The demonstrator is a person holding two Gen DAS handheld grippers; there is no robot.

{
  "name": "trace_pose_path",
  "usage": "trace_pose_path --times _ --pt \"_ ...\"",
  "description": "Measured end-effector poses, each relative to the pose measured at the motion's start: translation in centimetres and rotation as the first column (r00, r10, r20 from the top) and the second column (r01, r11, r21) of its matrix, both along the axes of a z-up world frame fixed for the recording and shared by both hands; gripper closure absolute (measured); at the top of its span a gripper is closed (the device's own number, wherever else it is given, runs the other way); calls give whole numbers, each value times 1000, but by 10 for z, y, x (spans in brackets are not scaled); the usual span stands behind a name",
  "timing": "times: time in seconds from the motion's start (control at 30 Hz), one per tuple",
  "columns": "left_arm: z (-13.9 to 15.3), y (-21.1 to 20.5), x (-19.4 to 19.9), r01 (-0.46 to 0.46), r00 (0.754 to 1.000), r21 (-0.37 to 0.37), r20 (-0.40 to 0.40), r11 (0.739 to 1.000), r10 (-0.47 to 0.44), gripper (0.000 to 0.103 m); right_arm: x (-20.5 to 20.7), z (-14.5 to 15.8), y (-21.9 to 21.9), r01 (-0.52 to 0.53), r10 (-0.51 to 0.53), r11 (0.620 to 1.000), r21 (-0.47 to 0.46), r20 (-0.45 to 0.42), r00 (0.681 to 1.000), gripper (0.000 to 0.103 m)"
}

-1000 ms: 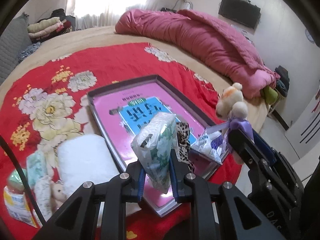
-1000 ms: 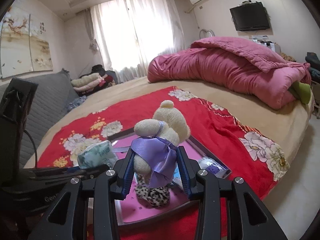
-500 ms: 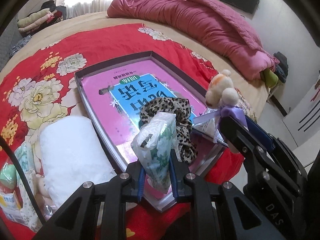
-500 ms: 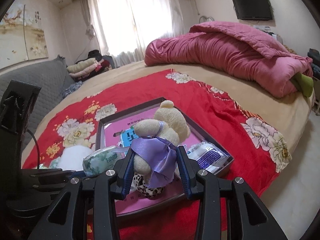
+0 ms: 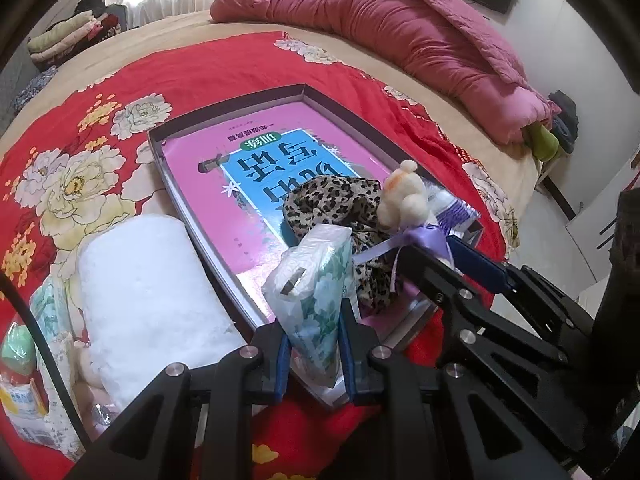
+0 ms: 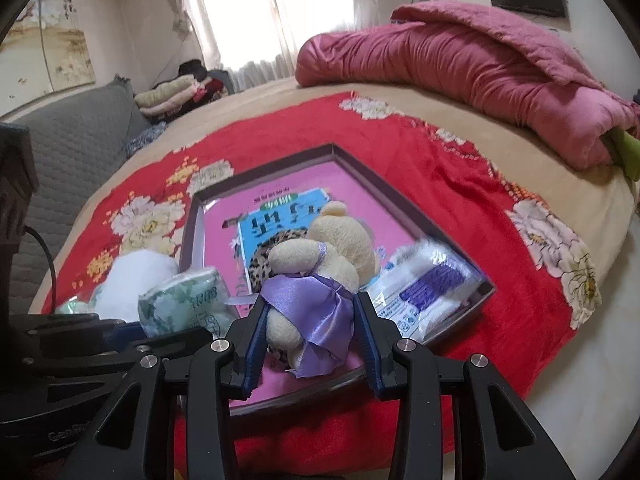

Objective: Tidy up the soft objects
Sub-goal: 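Release the teddy bear with the right tool while the left tool releases the tissue pack in the tray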

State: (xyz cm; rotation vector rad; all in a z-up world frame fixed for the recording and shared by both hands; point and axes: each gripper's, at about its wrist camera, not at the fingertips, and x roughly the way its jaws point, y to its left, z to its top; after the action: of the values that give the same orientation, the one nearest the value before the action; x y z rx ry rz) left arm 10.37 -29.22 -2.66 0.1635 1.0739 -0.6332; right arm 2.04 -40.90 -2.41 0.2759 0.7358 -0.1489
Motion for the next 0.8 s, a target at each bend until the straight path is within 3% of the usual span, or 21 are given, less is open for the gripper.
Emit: trace_pose_path --times 0.4,0.53,0.8 --pt "-5 0 2 -10 1000 8 -9 1000 10 82 1 -6 -9 -6 7 997 72 -10 1000 54" --pt "-5 0 2 -13 1000 6 -9 1000 13 82 -7 1 -12 5 -9 997 83 42 999 46" --pt "-6 -4 1 -11 1000 14 -5 1000 11 81 -21 15 -17 76 -83 996 52 136 987 39"
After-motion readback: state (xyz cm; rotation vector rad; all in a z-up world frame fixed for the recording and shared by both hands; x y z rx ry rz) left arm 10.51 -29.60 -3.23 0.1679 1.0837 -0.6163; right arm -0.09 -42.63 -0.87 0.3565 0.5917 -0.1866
